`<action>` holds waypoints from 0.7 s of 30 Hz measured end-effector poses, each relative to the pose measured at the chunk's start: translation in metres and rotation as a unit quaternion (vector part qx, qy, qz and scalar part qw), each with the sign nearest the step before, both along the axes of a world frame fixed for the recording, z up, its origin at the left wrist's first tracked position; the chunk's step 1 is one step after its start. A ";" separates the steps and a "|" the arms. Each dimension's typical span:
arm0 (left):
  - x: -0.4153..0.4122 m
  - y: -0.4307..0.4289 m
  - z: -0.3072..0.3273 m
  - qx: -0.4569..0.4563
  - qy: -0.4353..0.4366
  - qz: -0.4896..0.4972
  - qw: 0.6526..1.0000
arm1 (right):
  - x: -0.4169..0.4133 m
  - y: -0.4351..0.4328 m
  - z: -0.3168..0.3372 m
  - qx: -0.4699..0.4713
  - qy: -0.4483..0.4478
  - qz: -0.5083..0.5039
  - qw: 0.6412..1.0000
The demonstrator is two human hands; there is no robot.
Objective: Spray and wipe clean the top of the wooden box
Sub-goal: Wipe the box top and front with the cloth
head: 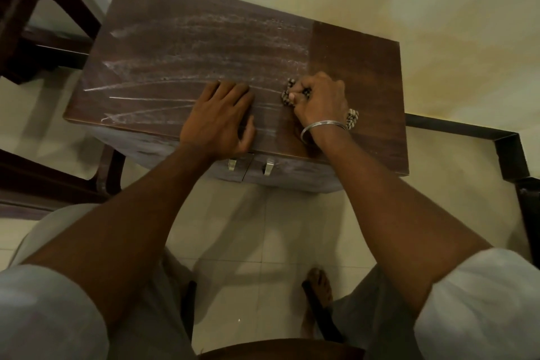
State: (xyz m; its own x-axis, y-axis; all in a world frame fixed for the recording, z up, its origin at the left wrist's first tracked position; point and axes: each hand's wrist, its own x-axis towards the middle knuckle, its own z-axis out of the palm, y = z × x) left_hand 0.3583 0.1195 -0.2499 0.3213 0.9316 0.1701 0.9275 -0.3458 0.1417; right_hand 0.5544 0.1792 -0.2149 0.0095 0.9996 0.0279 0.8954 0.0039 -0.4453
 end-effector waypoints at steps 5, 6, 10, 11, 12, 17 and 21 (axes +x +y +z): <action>0.001 0.000 0.000 -0.002 0.003 0.004 1.000 | 0.009 -0.021 -0.010 0.016 -0.007 0.024 1.000; 0.001 0.000 0.000 0.001 0.002 0.005 1.000 | 0.010 -0.026 -0.012 0.020 -0.015 0.033 0.999; 0.001 0.002 -0.003 0.010 0.002 0.006 1.000 | 0.012 -0.023 -0.014 0.026 -0.020 0.034 0.999; 0.001 0.001 -0.003 0.015 0.001 0.005 1.000 | 0.010 -0.018 -0.014 0.026 -0.018 0.029 0.999; 0.000 0.002 -0.004 0.021 -0.001 0.003 1.000 | 0.008 -0.012 -0.013 0.028 -0.016 0.023 0.999; 0.000 0.002 -0.007 0.039 -0.005 -0.006 0.999 | 0.002 0.037 -0.006 0.026 -0.018 0.000 1.000; -0.001 0.002 -0.008 0.040 -0.006 -0.006 0.999 | -0.001 0.052 -0.004 0.016 -0.016 0.000 1.000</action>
State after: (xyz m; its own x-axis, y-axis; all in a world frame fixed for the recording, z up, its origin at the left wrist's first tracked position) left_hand 0.3574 0.1214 -0.2576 0.3294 0.9110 0.2482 0.9218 -0.3671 0.1242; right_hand 0.5533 0.2310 -0.2188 0.0075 0.9982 0.0603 0.9096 0.0183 -0.4152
